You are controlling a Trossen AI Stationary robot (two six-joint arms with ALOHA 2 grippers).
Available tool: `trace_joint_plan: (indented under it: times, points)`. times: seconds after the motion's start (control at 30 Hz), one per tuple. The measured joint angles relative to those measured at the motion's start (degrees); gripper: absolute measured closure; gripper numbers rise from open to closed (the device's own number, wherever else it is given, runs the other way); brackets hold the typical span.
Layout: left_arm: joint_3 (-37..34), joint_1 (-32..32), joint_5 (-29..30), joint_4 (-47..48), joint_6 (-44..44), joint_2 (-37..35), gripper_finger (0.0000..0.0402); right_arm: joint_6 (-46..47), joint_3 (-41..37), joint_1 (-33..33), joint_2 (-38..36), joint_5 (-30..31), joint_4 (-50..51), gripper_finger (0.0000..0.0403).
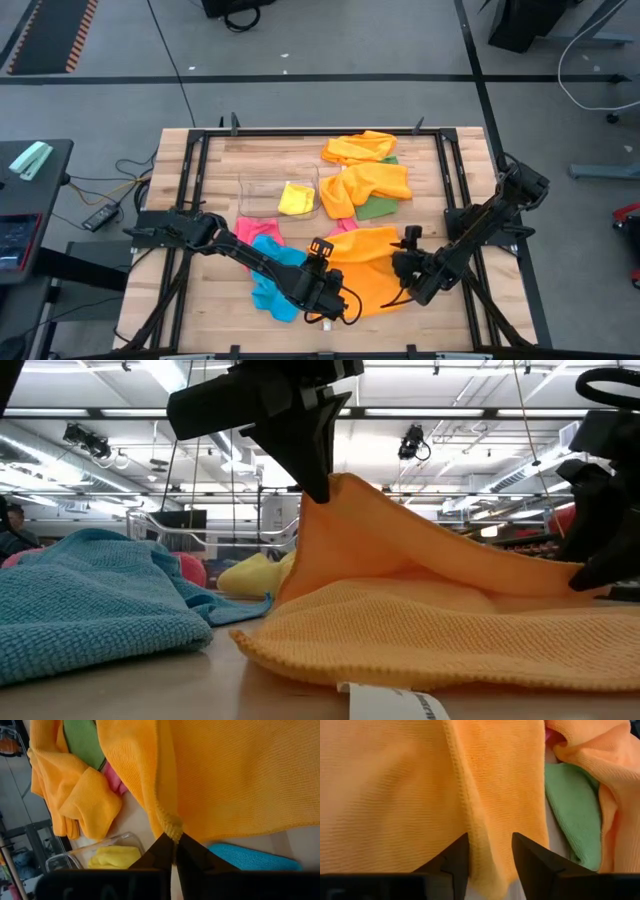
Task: Fold microfiber towels
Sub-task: Fold the bottom orange microfiber cloth
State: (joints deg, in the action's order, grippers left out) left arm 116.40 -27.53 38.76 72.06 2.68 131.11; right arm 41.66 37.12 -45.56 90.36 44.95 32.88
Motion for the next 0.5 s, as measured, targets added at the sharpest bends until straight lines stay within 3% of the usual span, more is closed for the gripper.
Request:
trace_joint_plan:
  times: [0.17,0.37,0.5]
  points:
    - [0.00,0.00,0.00,0.81,0.41,0.00,0.0390,0.19,0.00,0.00,-0.04,-1.28,0.65,0.0278]
    - [0.00,0.00,-0.02,1.15,1.22,-0.02,0.0374,0.54,0.00,0.00,-0.04,-3.21,1.34,0.0294]
    - [0.00,0.04,-0.02,1.01,1.22,0.00,0.0382,0.29,0.00,0.07,-0.04,-3.48,1.35,0.0341]
